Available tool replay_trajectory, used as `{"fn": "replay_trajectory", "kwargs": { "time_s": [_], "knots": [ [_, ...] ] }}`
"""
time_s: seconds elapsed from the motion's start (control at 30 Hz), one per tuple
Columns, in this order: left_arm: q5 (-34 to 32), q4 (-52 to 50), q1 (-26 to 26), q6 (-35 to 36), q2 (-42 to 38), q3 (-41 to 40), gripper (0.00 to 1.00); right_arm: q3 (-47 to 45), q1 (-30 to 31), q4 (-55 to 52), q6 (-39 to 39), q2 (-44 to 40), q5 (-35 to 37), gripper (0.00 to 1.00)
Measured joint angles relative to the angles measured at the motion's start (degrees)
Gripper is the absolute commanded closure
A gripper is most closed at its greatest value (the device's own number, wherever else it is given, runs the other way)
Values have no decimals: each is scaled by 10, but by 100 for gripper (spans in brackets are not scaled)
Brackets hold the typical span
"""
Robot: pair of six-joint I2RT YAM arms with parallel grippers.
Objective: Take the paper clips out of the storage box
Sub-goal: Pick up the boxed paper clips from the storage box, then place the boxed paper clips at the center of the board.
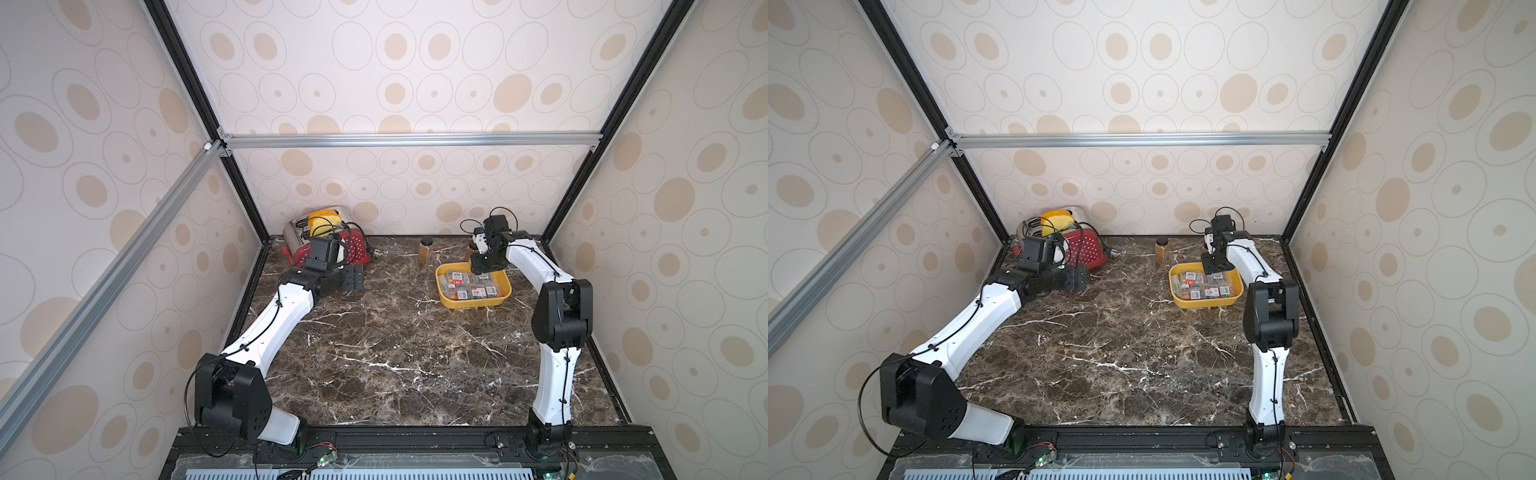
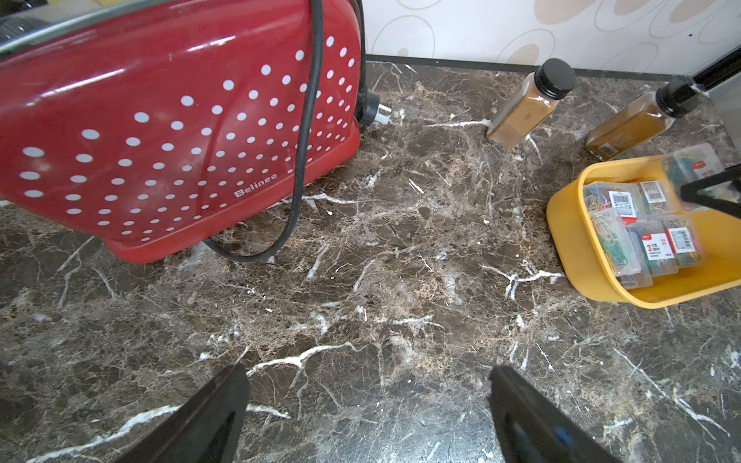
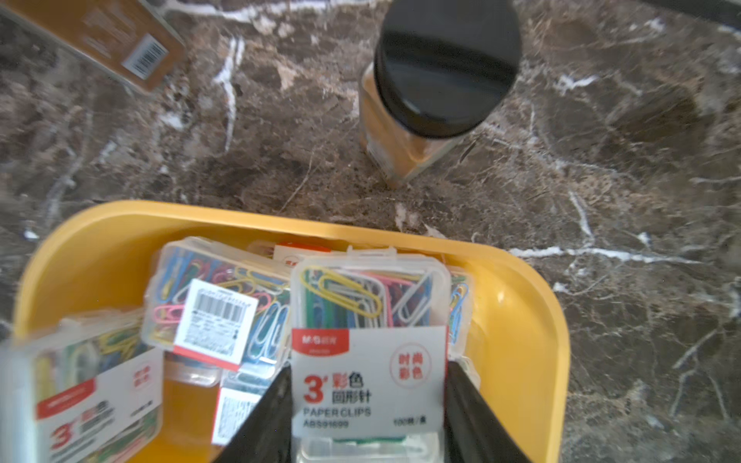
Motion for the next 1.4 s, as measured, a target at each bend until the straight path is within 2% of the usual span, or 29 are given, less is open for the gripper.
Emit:
{"fn": "replay_trajectory", "kwargs": {
  "time_s": [0.13, 0.33, 0.67, 1.03, 1.4],
  "knots": [
    [1, 0, 0, 0, -11, 0, 3, 1, 15, -17, 11, -43, -2, 100],
    [2, 0, 0, -1, -39, -11, 4, -28, 68, -34, 28, -116, -6, 100],
    [-2, -5, 0, -8, -72, -56, 4, -94, 197, -71, 79, -185, 4, 100],
    [-4, -28, -2, -24, -124, -99, 4, -156, 271, -63, 181, -171, -16, 100],
    [-3, -44, -3, -40, -155, -118, 4, -162, 323, -24, 254, -59, -93, 100]
  ]
}}
